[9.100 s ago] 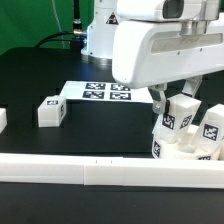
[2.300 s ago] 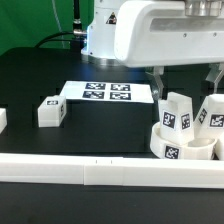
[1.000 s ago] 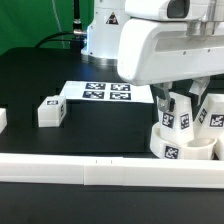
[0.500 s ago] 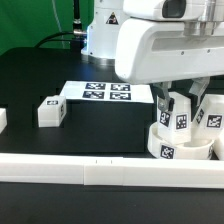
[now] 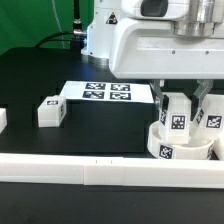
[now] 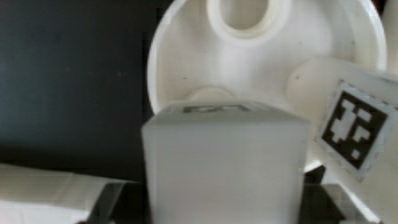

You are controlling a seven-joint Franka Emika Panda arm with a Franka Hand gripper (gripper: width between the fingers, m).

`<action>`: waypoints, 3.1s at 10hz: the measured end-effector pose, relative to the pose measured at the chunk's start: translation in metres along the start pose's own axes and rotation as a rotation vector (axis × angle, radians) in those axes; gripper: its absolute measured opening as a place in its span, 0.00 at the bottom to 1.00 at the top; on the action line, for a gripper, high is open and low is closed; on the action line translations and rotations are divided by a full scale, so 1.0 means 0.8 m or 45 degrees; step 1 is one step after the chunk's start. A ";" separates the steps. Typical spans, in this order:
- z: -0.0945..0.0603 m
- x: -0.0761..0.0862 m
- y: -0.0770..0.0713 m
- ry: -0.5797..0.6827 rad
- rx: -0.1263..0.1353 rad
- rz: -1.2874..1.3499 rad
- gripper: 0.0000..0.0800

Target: Assemble stool

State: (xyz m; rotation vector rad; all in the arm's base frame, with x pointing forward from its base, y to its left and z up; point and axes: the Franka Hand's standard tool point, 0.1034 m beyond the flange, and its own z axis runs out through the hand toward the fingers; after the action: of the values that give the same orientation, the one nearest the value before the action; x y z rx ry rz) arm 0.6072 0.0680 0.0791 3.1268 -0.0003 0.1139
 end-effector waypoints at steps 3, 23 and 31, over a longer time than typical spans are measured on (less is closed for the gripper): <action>0.001 -0.001 -0.005 -0.004 0.024 0.477 0.42; 0.002 -0.004 -0.054 -0.045 0.311 2.729 0.42; -0.005 -0.009 -0.061 -0.051 0.458 2.881 0.61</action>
Offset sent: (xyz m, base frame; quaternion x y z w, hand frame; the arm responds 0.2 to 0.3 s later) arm -0.0075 0.0103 -0.0109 0.0299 -0.0415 0.3077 0.9501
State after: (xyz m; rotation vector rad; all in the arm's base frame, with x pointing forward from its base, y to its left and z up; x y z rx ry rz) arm 0.5997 0.1165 0.0823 1.4656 -3.1668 0.0172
